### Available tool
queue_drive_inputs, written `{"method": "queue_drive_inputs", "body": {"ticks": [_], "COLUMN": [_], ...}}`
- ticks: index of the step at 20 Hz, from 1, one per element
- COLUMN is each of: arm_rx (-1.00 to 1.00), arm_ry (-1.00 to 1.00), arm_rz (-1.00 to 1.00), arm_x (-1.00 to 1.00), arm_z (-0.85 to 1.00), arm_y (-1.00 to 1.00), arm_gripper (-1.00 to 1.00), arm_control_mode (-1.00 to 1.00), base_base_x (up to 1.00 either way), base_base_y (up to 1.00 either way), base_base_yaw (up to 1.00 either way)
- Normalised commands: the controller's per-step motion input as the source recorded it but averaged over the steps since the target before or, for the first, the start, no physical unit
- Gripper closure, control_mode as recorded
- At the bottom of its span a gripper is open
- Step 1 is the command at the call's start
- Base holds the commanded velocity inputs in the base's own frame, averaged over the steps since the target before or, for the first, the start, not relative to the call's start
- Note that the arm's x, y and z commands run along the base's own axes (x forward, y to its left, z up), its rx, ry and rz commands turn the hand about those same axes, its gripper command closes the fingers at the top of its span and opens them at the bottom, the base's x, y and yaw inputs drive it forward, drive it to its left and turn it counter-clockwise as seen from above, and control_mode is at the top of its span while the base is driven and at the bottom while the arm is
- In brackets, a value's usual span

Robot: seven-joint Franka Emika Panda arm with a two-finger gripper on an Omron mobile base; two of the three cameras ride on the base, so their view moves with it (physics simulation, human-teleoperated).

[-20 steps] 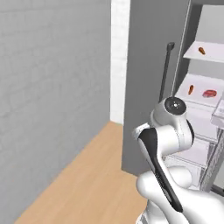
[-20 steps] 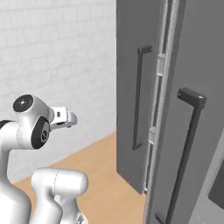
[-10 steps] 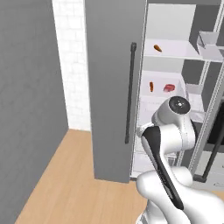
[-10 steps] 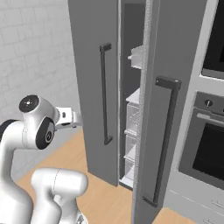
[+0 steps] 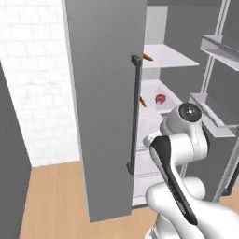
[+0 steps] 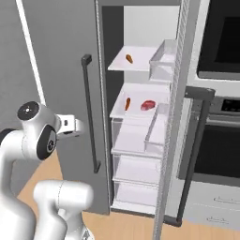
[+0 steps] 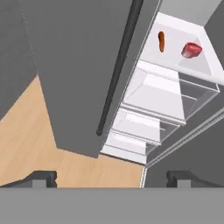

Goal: Place one carrot and one steak in each tupperware on the nearby counter, to pack two identical lunches.

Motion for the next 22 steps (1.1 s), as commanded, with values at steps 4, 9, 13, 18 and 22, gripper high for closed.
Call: {"method": "queue_drive_inputs", "body": {"ticks": [4,9,13,18,22], "arm_rx": [0.00,0.00,0.00,0.00,0.00], "arm_ry": [0.00,0.00,0.00,0.00,0.00], "arm_rz": [0.00,0.00,0.00,0.00,0.00], "arm_x": [0.00,0.00,0.00,0.00,0.00], "arm_z": [0.00,0.00,0.00,0.00,0.00], "arm_y": [0.00,0.00,0.00,0.00,0.00], "arm_gripper": [-1.00,-1.00,-1.00,-1.00,-1.00], "arm_control_mode": [1.00,1.00,1.00,1.00,1.00], "base_base_x": [0.51,0.02,0.32,0.47,0.69], "base_base_y": [0.28,-0.07,-0.24,-0.07,-0.18], "base_base_yaw": [-0.69,-0.25,-0.17,-0.01,-0.01]}}
